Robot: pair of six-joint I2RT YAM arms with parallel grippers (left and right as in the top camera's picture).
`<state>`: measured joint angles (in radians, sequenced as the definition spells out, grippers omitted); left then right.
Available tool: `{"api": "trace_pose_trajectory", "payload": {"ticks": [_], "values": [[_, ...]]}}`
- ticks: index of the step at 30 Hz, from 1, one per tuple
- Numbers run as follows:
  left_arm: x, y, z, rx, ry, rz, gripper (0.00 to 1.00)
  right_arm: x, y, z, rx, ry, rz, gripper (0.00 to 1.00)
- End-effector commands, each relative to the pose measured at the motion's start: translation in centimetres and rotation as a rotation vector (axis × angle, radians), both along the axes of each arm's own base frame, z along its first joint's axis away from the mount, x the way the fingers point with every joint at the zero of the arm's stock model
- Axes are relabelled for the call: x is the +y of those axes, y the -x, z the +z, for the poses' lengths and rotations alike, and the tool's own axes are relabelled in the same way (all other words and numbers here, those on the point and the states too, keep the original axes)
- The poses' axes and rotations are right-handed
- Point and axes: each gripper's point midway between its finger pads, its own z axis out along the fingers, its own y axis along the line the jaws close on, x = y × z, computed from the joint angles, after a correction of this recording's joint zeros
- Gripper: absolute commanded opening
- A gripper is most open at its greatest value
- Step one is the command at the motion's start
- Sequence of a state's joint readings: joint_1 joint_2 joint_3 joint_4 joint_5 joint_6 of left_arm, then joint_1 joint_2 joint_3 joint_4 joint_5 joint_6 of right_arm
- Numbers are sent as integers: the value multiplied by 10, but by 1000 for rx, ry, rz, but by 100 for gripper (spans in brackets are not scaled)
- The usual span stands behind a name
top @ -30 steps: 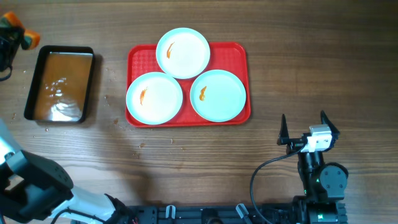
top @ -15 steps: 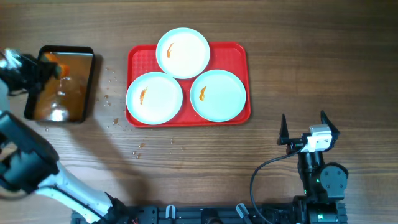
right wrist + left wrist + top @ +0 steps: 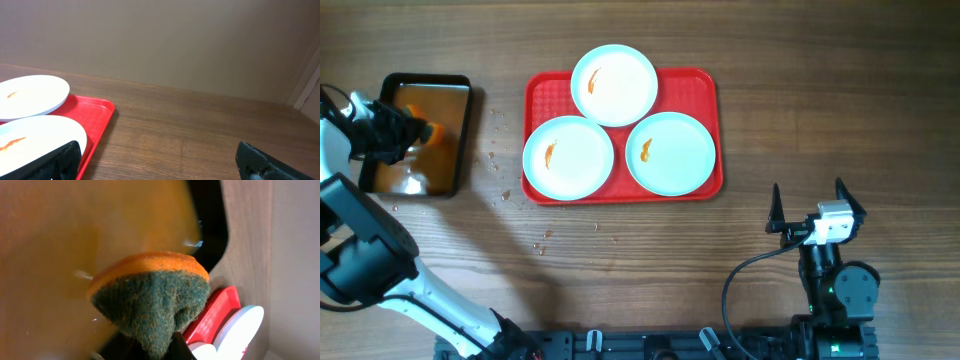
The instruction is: Clean dirty plates on tray and stack at the side
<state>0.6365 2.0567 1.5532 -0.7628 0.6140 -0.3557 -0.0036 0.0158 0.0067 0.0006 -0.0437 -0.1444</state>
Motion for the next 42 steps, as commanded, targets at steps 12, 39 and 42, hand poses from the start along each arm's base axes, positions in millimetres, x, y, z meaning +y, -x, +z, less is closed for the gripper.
{"api": "trace_pose_trajectory", "payload": {"ticks": [12,39,42], "values": [[15,-10,14,-1,-351,-24,4,-3,0,0,-3,13,-16,100],[-244,18,68,-16,-322,-570,4,-3,0,0,-3,13,-16,100],[-273,24,31,15,-337,-708,4,-3,0,0,-3,13,-16,100]]}}
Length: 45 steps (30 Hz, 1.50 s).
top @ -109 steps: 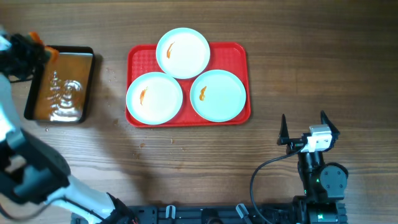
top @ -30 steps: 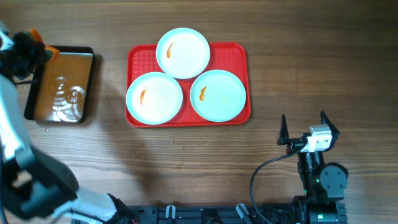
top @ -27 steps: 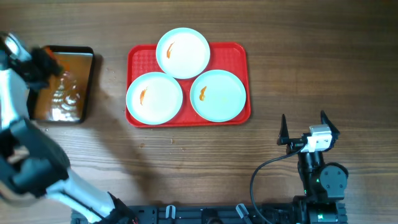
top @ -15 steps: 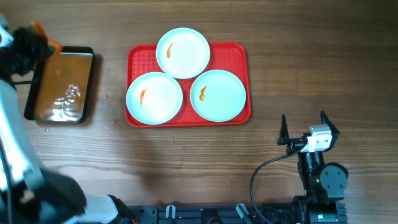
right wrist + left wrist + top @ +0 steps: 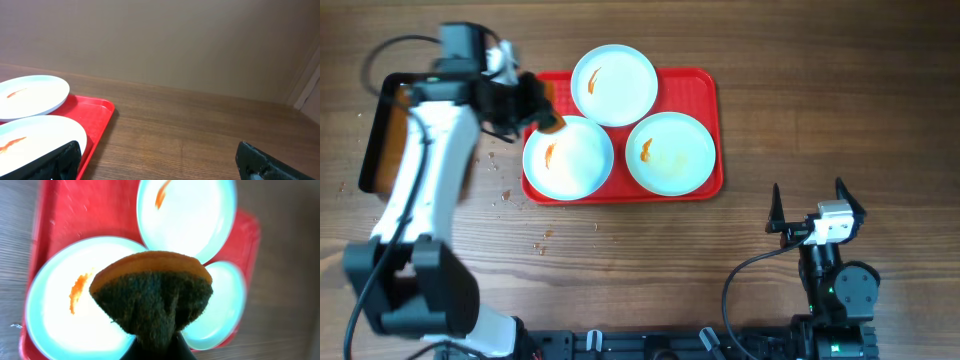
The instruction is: Clean dirty plates on tray and stack at the side
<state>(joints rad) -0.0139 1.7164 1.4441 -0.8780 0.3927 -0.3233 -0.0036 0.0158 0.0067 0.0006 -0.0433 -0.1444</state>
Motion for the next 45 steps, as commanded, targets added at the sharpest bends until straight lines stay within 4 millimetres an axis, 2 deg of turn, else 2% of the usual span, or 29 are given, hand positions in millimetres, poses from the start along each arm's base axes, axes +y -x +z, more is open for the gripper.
{"api": "trace_pose_trajectory", "payload": {"ticks": [1,4,9,12,14,16,17,18,19,20,22,23,24,27,30,31,33,35,37,39,41,42,44,45], "values": [[-21,8,-60,59,-129,-161,4,-3,0,0,-3,13,-15,100],[-21,9,-93,99,-237,-217,4,-3,0,0,-3,13,-15,100],[-21,13,-115,153,-238,-224,4,-2,0,4,-17,8,-11,100],[-21,16,-123,178,-237,-226,8,36,6,8,-34,13,215,100],[-22,19,-127,198,-229,-224,8,57,13,19,-86,24,344,100],[-22,21,-127,206,-227,-227,8,66,22,54,-238,59,398,100],[-22,21,-127,206,-227,-227,15,66,28,73,-324,78,396,100],[-22,21,-127,206,-227,-227,31,65,37,98,-440,102,387,100],[-22,21,-127,207,-227,-227,40,62,45,118,-526,114,362,100],[-22,21,-127,206,-227,-227,43,59,52,134,-581,119,340,100],[-22,21,-127,204,-227,-226,44,55,54,161,-599,146,308,100],[-22,20,-127,204,-227,-226,51,58,52,176,-574,174,318,100],[-22,20,-126,202,-227,-226,52,60,48,185,-549,191,329,100],[-22,14,-116,174,-225,-217,51,73,22,222,-408,271,405,100],[-17,1,-86,112,-206,-148,52,77,-26,253,-174,249,463,100],[-14,-2,-76,88,-202,-131,53,77,-39,260,-112,246,471,100],[-2,-12,-50,15,-198,-93,62,79,-72,271,47,229,503,100],[14,-20,-32,-38,-192,-23,64,93,-96,272,177,184,586,100],[34,-24,-23,-50,-172,71,67,117,-110,271,244,120,740,100],[55,-25,-23,-23,-146,175,69,146,-115,270,277,-44,960,100],[70,-21,-25,8,-133,239,74,165,-124,255,321,-163,1142,100],[74,-19,-26,17,-133,249,75,169,-132,249,341,-194,1160,100],[81,-16,-28,34,-134,264,82,180,-163,217,466,-310,1123,100],[82,-14,-28,40,-134,266,85,186,-181,194,547,-352,1043,100]]}}
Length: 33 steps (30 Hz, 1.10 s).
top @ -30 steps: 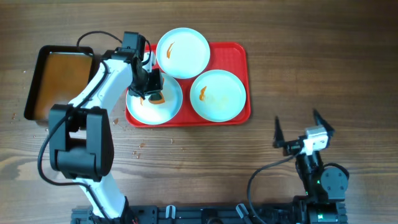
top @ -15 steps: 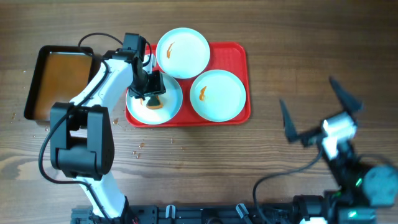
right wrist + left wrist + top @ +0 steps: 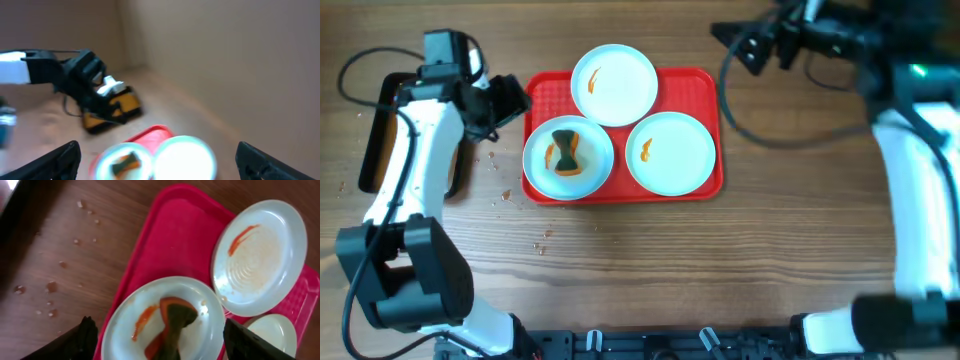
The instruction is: Clean dirty plates on tray and stack at the side
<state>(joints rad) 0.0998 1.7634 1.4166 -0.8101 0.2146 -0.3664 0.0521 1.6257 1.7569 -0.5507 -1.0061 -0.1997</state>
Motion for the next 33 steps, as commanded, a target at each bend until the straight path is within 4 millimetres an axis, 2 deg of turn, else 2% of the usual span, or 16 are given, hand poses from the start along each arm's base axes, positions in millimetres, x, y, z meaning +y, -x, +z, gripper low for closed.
{"api": "trace_pose_trajectory", "payload": {"ticks": [1,4,6,8,10,15,16,17,18,19,21,26,28,30,32,33], "values": [[5,2,1,14,12,44,87,32,-27,-55,313,-60,-19,100],[5,4,0,22,12,44,90,59,-45,-111,408,77,-141,100],[5,4,0,22,13,44,91,61,-51,-144,481,238,-284,100],[5,3,0,20,13,44,93,63,-42,-170,590,389,-311,100],[5,3,1,16,12,44,94,76,-35,-184,644,439,-264,100],[4,7,-1,37,14,42,94,129,-25,-212,677,430,-168,99],[4,9,-2,47,15,42,95,138,-28,-219,658,439,-168,82],[4,11,-3,54,15,42,95,142,-34,-229,657,452,-205,72],[3,12,-3,58,16,42,95,144,-39,-239,668,463,-251,61],[4,12,-3,57,15,42,95,146,-41,-247,670,478,-275,56],[4,12,-3,57,15,42,95,150,-40,-270,676,535,-290,55],[4,12,-3,57,15,42,94,161,-20,-320,753,635,-250,54],[3,12,-3,58,16,42,93,159,-9,-343,809,690,-237,48],[3,12,-3,57,15,42,93,156,-2,-359,838,727,-222,43],[4,11,-3,54,15,42,93,160,8,-369,805,766,-102,44],[4,11,-3,53,15,42,93,158,8,-377,803,788,-98,45]]}}
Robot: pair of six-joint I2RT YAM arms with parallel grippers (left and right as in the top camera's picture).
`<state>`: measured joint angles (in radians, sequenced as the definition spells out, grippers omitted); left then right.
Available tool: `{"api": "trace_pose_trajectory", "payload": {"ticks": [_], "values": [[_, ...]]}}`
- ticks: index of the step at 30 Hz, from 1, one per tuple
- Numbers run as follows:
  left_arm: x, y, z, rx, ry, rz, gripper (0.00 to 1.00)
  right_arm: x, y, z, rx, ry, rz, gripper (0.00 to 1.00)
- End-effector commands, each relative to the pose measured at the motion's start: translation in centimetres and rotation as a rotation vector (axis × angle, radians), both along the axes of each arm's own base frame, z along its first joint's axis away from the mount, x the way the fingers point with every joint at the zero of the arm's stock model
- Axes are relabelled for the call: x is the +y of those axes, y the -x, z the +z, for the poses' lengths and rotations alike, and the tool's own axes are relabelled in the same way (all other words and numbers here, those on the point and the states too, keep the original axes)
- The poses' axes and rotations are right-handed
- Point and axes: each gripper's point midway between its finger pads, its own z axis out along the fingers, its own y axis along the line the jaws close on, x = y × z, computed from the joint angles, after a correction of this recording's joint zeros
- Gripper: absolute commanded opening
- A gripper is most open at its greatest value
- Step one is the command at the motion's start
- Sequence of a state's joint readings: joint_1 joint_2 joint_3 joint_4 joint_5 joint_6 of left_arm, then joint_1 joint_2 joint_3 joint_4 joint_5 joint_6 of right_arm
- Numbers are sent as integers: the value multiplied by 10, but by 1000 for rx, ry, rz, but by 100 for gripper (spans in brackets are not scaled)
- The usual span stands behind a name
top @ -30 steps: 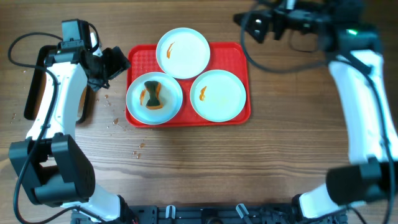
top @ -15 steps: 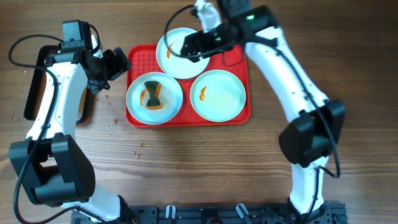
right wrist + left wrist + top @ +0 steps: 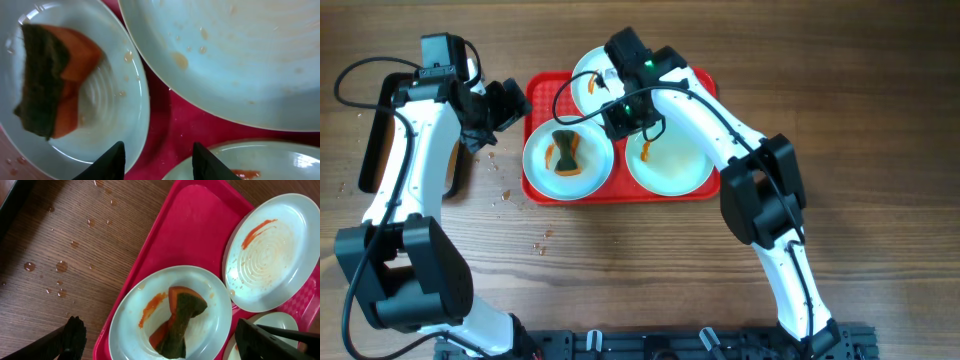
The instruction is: Clean dirty plates on tray and stack at the side
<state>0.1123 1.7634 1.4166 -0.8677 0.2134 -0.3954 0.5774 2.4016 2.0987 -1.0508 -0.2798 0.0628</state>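
Observation:
A red tray (image 3: 545, 95) holds three white plates. The left plate (image 3: 590, 170) carries an orange and green sponge (image 3: 565, 152) beside an orange smear. The top plate (image 3: 620, 75) and the right plate (image 3: 680, 160) each show an orange streak. My left gripper (image 3: 502, 115) stands open at the tray's left edge; from its wrist, the sponge (image 3: 179, 317) lies between its spread fingers (image 3: 72, 337). My right gripper (image 3: 617, 122) is open, low over the tray where the three plates meet, with bare tray (image 3: 180, 125) between its fingertips (image 3: 115, 160).
A black basin (image 3: 380, 130) of brownish water sits left of the tray, partly under my left arm. Water drops (image 3: 500, 165) and specks dot the wooden table between basin and tray and toward the front.
My right arm was high at the back right; its open gripper is now down over the tray between the plates. The left gripper and the sponge are where they were.
First my left gripper held the sponge in the basin while the right arm rested at the front right. Then the sponge was over the left plate. Then it lay on that plate with my left gripper open. Now the right gripper is over the tray.

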Motion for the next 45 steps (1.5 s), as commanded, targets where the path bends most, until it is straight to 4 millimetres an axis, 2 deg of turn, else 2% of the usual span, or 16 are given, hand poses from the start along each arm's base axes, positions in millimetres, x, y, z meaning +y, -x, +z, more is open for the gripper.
{"api": "trace_pose_trajectory", "payload": {"ticks": [1,6,11,14,18,21,23,25,27,30,32,37,40,42,45], "values": [[-1,-2,3,-8,-1,3,93,2,4,-20,5,20,101,45],[-1,-2,3,-8,-1,3,93,1,5,-27,16,25,100,44],[-1,-2,3,-8,-1,3,93,4,4,-26,43,14,6,43],[0,-2,3,-9,-1,3,93,12,9,-25,70,-20,-1,43],[-1,-2,3,-8,-1,3,93,17,19,-36,100,-15,-27,43],[-1,-2,2,-8,-1,3,93,15,23,-49,107,-4,-35,41],[-1,-2,3,-8,-1,3,93,4,19,-59,98,54,-107,33],[-1,-2,3,-8,-1,3,93,-3,15,-62,72,94,-128,29],[-1,-2,2,-8,-1,3,90,-3,12,-61,58,94,-128,27],[-2,2,1,10,0,-4,76,-3,12,-62,56,94,-121,23],[-7,6,-1,25,-4,-38,75,-2,11,-61,52,91,-119,18],[-31,13,-14,45,11,-123,76,0,8,-61,32,81,-98,15],[-50,21,-32,74,30,-165,72,0,8,-61,31,81,-99,12],[-55,27,-46,102,33,-176,71,0,8,-61,33,81,-100,4],[-55,30,-62,125,35,-178,69,0,8,-61,34,83,-99,4]]}}
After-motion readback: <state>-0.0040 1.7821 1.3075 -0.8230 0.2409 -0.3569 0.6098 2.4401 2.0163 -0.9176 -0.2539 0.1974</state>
